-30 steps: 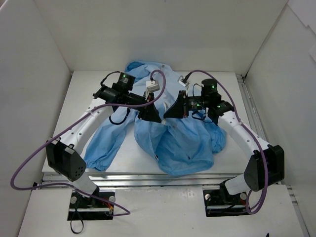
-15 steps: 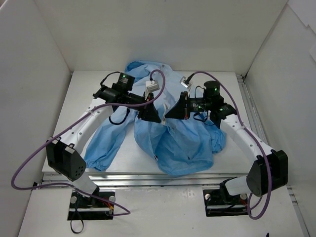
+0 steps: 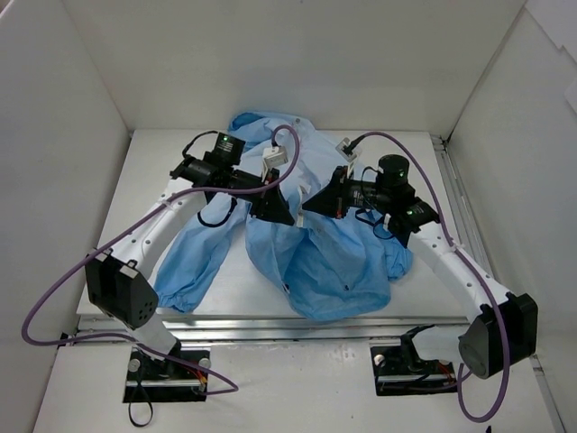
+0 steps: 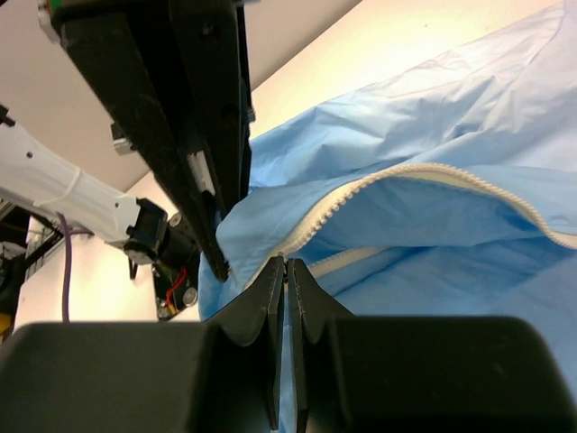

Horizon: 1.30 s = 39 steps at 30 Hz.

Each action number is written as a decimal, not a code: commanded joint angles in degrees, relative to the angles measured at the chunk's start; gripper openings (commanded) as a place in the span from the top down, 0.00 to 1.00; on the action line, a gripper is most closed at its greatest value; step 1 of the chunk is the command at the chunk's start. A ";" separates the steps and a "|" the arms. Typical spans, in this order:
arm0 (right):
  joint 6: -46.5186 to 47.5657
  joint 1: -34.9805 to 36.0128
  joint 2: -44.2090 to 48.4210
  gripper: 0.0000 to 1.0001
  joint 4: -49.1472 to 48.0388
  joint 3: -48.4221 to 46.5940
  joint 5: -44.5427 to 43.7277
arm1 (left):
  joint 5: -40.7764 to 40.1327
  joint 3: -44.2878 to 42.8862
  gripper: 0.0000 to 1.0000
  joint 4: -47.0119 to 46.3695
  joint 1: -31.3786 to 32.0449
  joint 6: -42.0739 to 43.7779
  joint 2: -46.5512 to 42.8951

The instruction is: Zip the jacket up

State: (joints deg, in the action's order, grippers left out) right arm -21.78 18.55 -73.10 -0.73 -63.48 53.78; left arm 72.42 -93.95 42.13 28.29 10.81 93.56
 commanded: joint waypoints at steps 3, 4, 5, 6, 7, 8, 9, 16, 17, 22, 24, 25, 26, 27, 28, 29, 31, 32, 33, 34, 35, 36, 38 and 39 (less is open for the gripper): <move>-0.28 -0.71 0.77 1.00 -9.73 -1.29 -14.56 | 11.51 -2.29 1.00 10.16 0.62 4.92 -0.40; 1.03 -0.36 0.68 1.00 -9.03 -1.55 -15.54 | 11.95 -2.64 1.00 11.30 0.62 6.93 0.04; 1.30 -0.09 0.50 1.00 -8.41 -1.64 -16.24 | 12.74 -2.99 1.00 14.18 0.62 8.16 0.22; 1.30 0.00 0.07 1.00 -8.41 -1.73 -17.47 | 13.09 -3.60 1.00 15.60 0.62 9.48 0.48; 1.65 -0.26 -0.20 1.00 -8.32 -1.64 -18.00 | 13.36 -3.95 1.00 16.92 0.62 11.93 1.27; 1.83 -0.26 -0.55 1.00 -7.97 -1.90 -18.27 | 13.62 -4.39 1.00 19.98 0.62 13.26 1.54; 2.00 -0.18 -1.07 1.00 -7.71 -2.17 -19.75 | 13.62 -5.01 1.00 21.31 0.62 14.40 1.80; 4.46 -2.37 -4.15 1.00 -3.76 -7.61 -28.02 | 10.56 -4.75 1.00 24.50 0.62 16.97 2.07; 4.81 -2.37 -4.94 1.00 -3.40 -8.32 -30.38 | 9.59 -3.97 1.00 23.97 0.62 16.36 1.81; 6.13 -3.78 -7.14 1.00 -2.08 -11.31 -34.96 | -1.91 3.84 1.00 15.10 0.62 8.01 -1.44; 6.40 -4.13 -7.67 1.00 -2.08 -11.92 -36.28 | -7.87 5.96 1.00 12.30 0.62 4.41 -2.15; 6.40 -4.13 -7.76 1.00 -1.91 -12.01 -37.59 | -9.83 7.80 1.00 11.58 0.01 3.18 -2.15; 6.40 -4.22 -8.19 1.00 -1.90 -12.01 -37.78 | -11.93 8.60 1.00 11.05 0.01 0.47 -1.98; 6.40 -4.31 -8.29 1.00 -1.82 -12.45 -37.78 | -16.13 9.48 1.00 9.39 -0.78 -1.21 -1.72; 6.57 -4.57 -8.72 1.00 -1.82 -12.72 -36.91 | -16.43 10.88 1.00 9.20 -1.83 -1.66 -1.36; 6.31 -4.66 -9.07 1.00 -1.73 -12.98 -36.03 | -16.00 11.24 1.00 8.94 -1.84 -1.75 -1.19; 6.22 -4.75 -9.78 1.00 -1.12 -13.77 -31.14 | -15.64 12.56 1.00 7.10 -2.45 -2.63 -1.53; 5.88 -4.75 -10.04 1.00 -0.50 -14.12 -29.10 | -15.65 13.09 1.00 6.31 -2.45 -3.16 -2.49; 5.61 -4.57 -10.48 1.00 0.37 -14.38 -26.56 | -15.73 14.14 1.00 4.47 -2.45 -3.60 -3.03; 4.56 -4.57 -11.18 1.00 0.47 -14.21 -21.75 | -15.91 14.50 1.00 4.45 -2.45 -3.60 -3.38; 3.94 -4.66 -11.45 1.00 0.38 -13.25 -19.87 | -15.91 14.67 1.00 3.67 -2.45 -4.21 -3.38; 3.50 -4.48 -11.36 1.00 0.47 -12.29 -17.42 | -16.00 15.02 1.00 3.84 -2.45 -4.56 -3.21; 2.97 -3.53 -10.31 0.91 0.47 -8.44 -17.92 | -16.43 15.72 0.88 4.80 -2.45 -5.36 -1.90; 3.06 -2.82 -9.09 0.87 0.47 -6.93 -19.14 | -16.87 17.38 0.81 4.80 -2.45 -6.66 -1.63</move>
State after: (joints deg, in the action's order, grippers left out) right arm -17.89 14.22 -84.33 2.04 -73.01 30.68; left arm 56.53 -77.69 49.12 25.96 6.92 93.82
